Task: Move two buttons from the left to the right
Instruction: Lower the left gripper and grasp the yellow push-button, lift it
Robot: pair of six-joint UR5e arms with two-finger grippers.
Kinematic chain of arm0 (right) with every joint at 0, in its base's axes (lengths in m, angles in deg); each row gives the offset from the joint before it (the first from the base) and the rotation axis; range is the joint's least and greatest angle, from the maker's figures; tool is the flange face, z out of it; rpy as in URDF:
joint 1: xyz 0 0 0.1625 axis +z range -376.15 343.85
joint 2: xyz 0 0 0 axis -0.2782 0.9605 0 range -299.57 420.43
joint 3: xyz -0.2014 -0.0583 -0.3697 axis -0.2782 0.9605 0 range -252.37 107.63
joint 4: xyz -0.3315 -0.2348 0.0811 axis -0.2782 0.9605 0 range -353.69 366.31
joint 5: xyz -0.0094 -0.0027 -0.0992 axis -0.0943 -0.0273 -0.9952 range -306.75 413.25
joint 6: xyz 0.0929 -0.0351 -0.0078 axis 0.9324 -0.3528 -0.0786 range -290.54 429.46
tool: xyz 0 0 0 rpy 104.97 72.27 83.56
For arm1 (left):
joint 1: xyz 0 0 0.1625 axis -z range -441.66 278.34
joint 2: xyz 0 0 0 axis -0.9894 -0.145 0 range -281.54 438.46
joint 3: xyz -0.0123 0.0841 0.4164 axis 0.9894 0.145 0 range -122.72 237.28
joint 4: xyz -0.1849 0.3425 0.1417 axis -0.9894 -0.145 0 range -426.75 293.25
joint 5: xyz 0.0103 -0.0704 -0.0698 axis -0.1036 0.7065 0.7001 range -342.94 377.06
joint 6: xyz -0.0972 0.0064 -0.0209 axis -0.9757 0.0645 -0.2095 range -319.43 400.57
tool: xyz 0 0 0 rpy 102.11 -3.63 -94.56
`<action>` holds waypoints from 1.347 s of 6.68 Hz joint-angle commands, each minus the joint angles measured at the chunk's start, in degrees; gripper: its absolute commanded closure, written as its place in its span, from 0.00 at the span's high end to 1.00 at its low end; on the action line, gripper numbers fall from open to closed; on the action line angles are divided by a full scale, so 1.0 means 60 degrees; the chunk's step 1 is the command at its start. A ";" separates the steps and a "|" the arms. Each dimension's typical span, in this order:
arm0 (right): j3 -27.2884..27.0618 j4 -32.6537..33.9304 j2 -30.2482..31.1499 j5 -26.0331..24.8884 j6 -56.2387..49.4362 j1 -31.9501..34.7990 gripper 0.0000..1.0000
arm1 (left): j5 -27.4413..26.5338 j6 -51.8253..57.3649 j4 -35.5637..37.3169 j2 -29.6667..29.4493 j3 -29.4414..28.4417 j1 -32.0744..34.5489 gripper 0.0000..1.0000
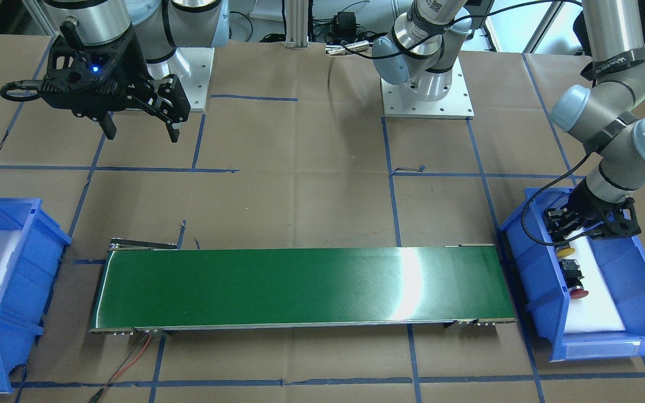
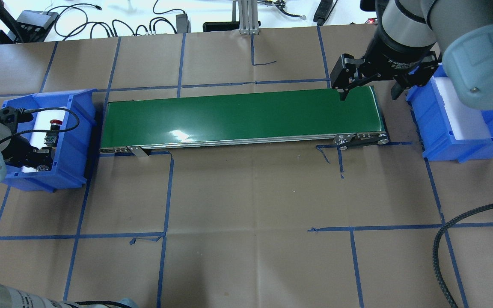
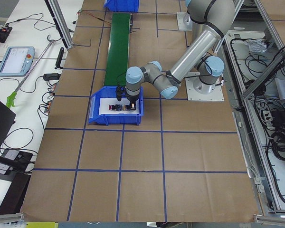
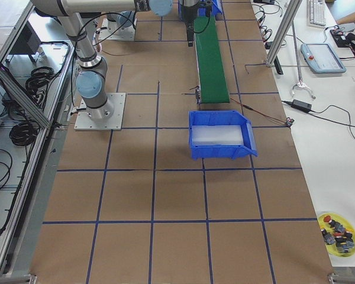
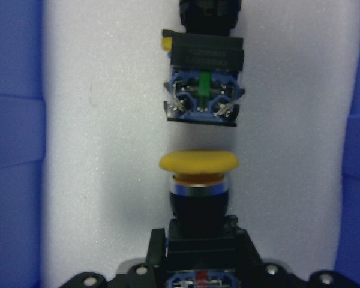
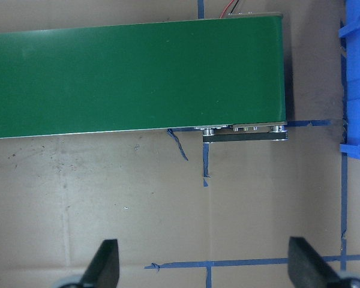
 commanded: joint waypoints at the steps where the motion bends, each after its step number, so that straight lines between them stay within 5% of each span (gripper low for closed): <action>1: 0.0015 0.0000 0.0000 0.0004 0.0000 0.0000 1.00 | 0.0004 -0.0083 -0.0103 0.0446 -0.0265 0.0029 0.05; 5: 0.0000 0.0000 -0.0015 -0.0010 0.0000 0.0000 1.00 | -0.0304 -0.0128 -0.5251 0.0833 -0.4022 0.0145 0.05; 9: 0.0015 0.0015 -0.0029 0.0004 0.0015 0.0000 1.00 | -0.0362 -0.1744 -0.5993 -0.0003 -0.5700 0.2892 0.06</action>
